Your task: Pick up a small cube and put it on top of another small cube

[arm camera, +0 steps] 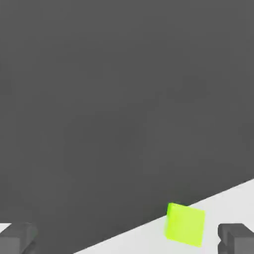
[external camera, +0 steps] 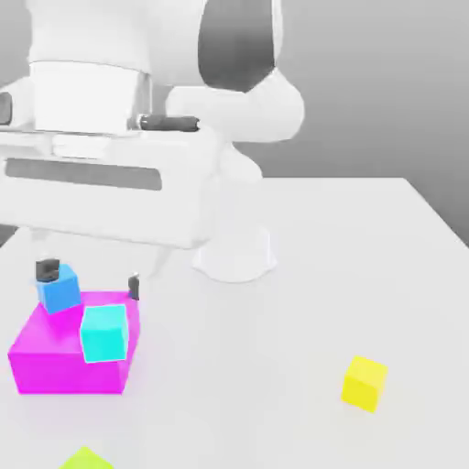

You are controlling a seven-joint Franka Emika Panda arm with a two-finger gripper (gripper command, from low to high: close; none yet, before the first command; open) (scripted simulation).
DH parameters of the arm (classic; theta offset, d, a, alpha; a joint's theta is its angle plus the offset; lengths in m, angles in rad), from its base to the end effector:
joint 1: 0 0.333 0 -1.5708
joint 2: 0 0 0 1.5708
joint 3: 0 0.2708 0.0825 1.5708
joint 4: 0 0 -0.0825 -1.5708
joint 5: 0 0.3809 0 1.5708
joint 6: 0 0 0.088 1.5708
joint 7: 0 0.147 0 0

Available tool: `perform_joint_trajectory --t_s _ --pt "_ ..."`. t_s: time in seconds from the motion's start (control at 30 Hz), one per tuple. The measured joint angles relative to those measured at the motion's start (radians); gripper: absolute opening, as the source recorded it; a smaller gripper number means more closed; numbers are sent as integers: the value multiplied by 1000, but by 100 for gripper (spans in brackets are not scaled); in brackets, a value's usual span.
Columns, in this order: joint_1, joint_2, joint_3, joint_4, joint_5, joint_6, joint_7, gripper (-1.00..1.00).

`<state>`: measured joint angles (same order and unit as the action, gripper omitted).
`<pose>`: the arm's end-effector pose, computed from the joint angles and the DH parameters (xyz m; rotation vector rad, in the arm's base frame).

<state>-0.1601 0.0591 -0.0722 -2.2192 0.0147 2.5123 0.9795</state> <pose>0.5461 -0.1291 0.2911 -2.4843 1.7401 -0.3289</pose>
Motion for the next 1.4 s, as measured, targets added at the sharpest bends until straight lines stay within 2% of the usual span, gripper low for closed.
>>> perform_joint_trajectory --t_s 0.3,0.43,0.47,0.67,0.87,1.17,1.4 --pt "-49 328 -24 31 56 81 33 0" --pt "-69 473 -8 60 78 177 24 0" --pt "-72 499 -4 65 82 197 22 -100" --pt "-75 512 -1 68 83 208 21 -100" --pt "-61 344 -25 20 63 88 45 -100" --pt "-72 17 -86 -194 21 -23 202 -100" --pt "-130 -239 -80 -363 -44 -107 354 -100"
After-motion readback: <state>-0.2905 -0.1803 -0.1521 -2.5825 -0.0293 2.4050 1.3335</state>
